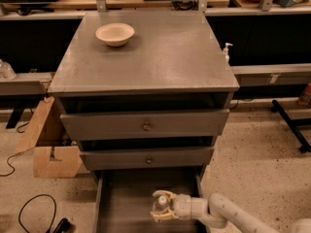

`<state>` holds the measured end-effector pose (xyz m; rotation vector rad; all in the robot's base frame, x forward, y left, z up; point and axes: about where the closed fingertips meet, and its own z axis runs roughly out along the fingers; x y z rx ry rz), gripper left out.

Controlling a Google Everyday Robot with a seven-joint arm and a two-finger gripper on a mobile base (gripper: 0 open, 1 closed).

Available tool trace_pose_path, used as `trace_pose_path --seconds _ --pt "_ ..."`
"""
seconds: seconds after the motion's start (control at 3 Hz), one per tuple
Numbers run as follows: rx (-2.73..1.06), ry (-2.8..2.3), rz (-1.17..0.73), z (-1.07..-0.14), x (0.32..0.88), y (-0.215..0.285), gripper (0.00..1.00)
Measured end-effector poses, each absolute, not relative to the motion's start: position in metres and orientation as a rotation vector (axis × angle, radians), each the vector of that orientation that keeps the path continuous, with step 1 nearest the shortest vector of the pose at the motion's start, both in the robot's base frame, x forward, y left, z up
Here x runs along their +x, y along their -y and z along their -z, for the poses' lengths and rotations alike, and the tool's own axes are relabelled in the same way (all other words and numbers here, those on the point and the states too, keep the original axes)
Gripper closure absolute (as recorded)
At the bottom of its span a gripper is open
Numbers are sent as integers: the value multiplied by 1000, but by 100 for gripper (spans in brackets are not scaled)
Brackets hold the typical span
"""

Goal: Pick blue plastic bottle from bottom drawer and place on counter

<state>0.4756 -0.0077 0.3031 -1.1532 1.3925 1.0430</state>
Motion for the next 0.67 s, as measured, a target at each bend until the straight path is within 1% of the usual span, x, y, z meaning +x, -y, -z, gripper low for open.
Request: trace_pose_path --seconds 0.33,0.67 --pt "-1072 -1394 -1118 -422 435 62 100" --pt "-1055 -1407 -1122 -510 421 96 100"
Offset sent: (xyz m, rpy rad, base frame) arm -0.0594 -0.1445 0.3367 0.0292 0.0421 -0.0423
